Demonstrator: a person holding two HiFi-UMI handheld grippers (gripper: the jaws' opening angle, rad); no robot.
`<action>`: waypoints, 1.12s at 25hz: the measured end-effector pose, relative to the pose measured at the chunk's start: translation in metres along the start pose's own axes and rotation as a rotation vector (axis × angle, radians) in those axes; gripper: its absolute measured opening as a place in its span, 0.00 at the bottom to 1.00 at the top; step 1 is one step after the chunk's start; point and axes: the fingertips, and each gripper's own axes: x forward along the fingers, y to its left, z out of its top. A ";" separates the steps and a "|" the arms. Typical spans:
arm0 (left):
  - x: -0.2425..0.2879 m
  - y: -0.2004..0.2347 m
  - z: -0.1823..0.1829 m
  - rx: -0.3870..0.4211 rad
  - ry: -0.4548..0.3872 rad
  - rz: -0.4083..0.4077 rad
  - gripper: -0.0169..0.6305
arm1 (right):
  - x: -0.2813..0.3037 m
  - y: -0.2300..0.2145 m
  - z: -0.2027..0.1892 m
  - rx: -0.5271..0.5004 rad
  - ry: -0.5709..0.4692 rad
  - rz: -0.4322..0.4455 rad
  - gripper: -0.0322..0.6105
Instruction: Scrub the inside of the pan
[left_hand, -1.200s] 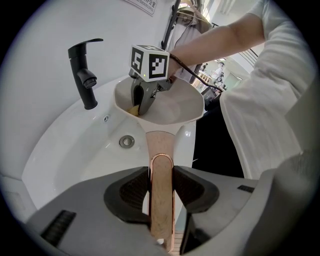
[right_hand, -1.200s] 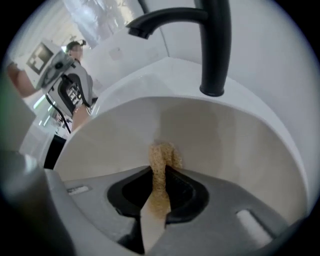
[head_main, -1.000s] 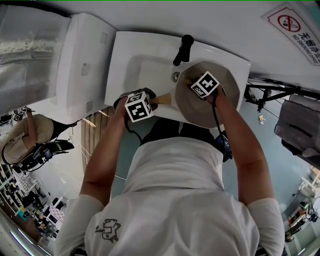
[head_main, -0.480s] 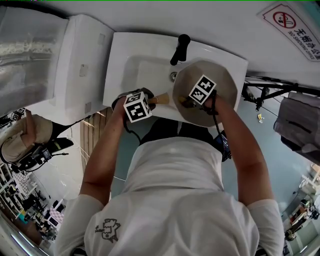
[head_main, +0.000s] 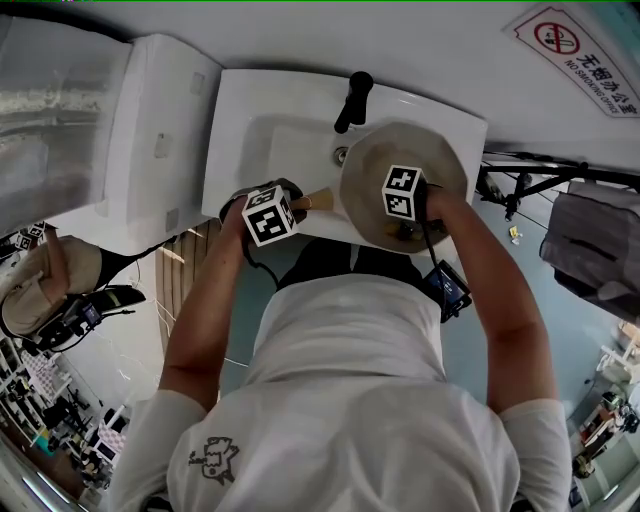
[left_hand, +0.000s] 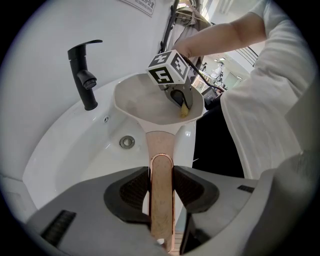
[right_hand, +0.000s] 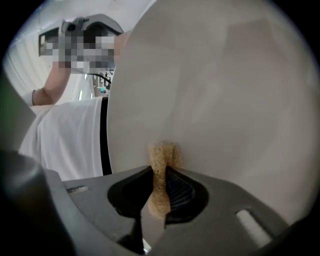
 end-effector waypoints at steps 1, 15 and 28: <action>0.000 0.000 0.000 -0.001 -0.002 -0.001 0.27 | -0.001 -0.003 -0.008 -0.002 0.044 -0.024 0.15; 0.008 0.001 -0.002 -0.005 -0.017 -0.007 0.27 | -0.054 -0.072 -0.068 0.039 0.381 -0.534 0.15; 0.020 0.001 -0.007 -0.014 -0.016 -0.012 0.27 | -0.137 -0.157 0.021 -0.223 0.062 -1.273 0.15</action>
